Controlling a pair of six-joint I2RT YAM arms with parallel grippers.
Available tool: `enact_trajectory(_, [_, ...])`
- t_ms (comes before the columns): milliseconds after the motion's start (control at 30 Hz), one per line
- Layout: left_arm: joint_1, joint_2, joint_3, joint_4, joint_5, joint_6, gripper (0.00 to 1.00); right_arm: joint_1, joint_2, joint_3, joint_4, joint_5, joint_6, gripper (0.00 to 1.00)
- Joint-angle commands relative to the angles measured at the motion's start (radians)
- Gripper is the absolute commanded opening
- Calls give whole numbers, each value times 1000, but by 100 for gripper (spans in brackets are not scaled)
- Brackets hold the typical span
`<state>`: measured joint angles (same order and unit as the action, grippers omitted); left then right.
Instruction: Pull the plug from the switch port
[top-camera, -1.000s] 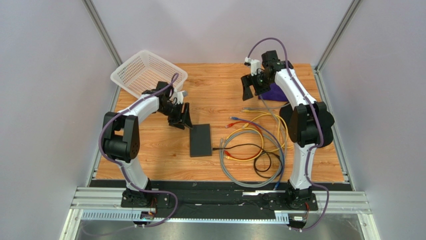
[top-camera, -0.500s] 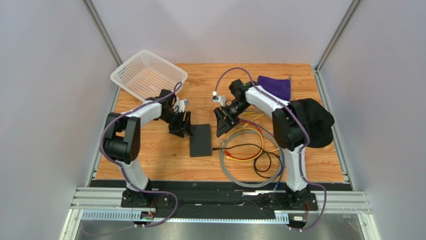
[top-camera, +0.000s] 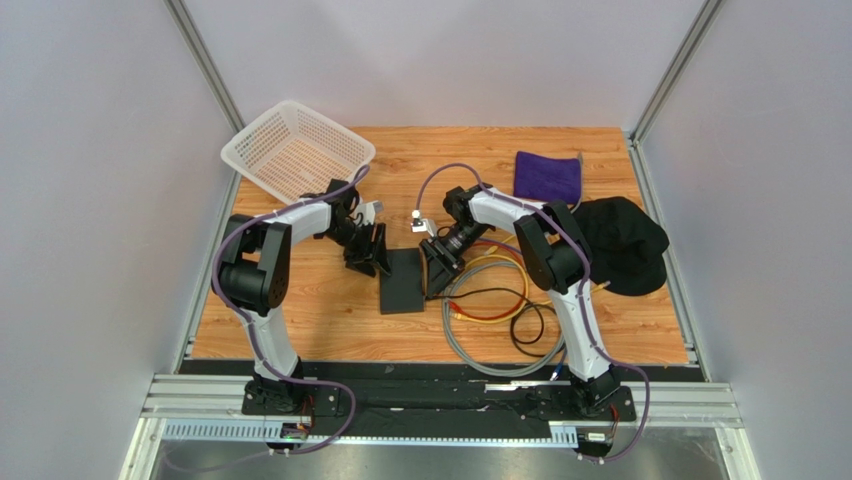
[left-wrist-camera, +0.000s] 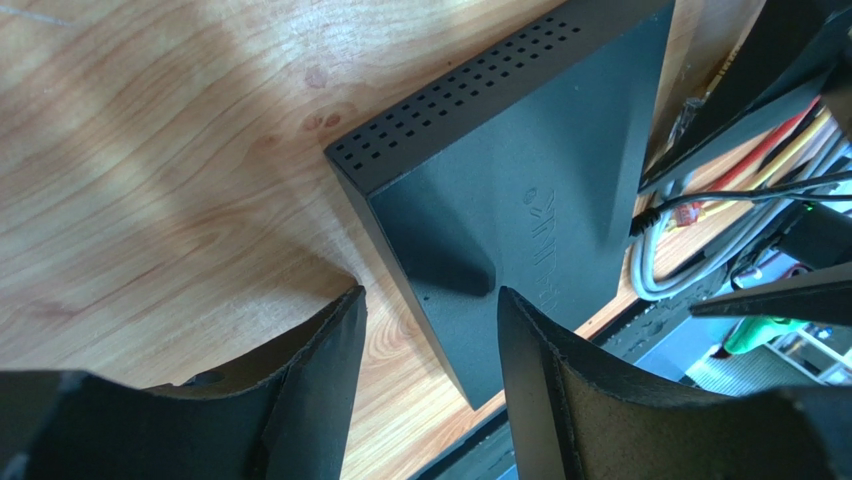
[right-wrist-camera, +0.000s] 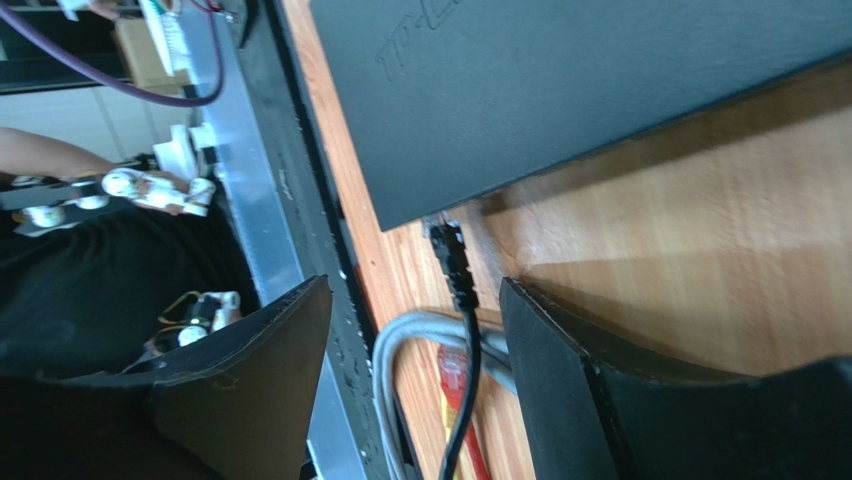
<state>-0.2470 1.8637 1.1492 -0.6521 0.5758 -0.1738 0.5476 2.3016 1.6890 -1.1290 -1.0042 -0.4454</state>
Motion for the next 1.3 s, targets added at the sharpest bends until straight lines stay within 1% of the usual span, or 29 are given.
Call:
enact_trajectory(0, [-5,44,41,-14,7,-4,60,9,45,-40,24,-30,-24,70])
enact_trajectory(200, [-5,87,49,-23,-1,-10,56,21,91,-23,48,-17,19,68])
enact_trajectory(267, [-5,95,52,-27,-1,-13,55,23,108,-18,55,-7,33,65])
enact_trajectory(467, [-5,104,57,-32,-2,-23,55,28,133,-31,95,10,68,59])
enact_trajectory(567, [-5,111,57,-32,1,-27,55,31,122,-57,155,48,121,56])
enact_trajectory(600, [-5,114,57,-34,5,-29,55,31,110,-81,238,91,152,56])
enact_trajectory(633, [-5,120,57,-35,6,-30,54,31,76,-127,282,105,195,58])
enact_trajectory(667, [-5,120,57,-37,6,-32,54,31,59,-153,323,117,211,61])
enact_trajectory(700, [-5,121,58,-40,6,-33,54,31,44,-170,377,122,217,61])
enact_trajectory(800, [-2,130,58,-44,24,-36,54,31,27,-204,416,98,218,65])
enact_trajectory(933, [2,132,55,-29,84,-36,61,43,39,-236,452,113,225,65])
enact_trajectory(1000, [2,129,44,-20,85,-44,61,58,36,-259,483,142,221,65])
enact_trajectory(1033, [0,130,43,-20,81,-44,61,69,36,-265,495,151,223,64])
enact_trajectory(1133, [2,144,43,-27,64,-38,59,80,39,-284,529,153,224,58])
enact_trajectory(1233, [2,147,49,-37,58,-33,59,84,59,-281,529,133,214,50])
enact_trajectory(1267, [2,149,50,-37,55,-29,59,84,62,-281,531,127,205,47])
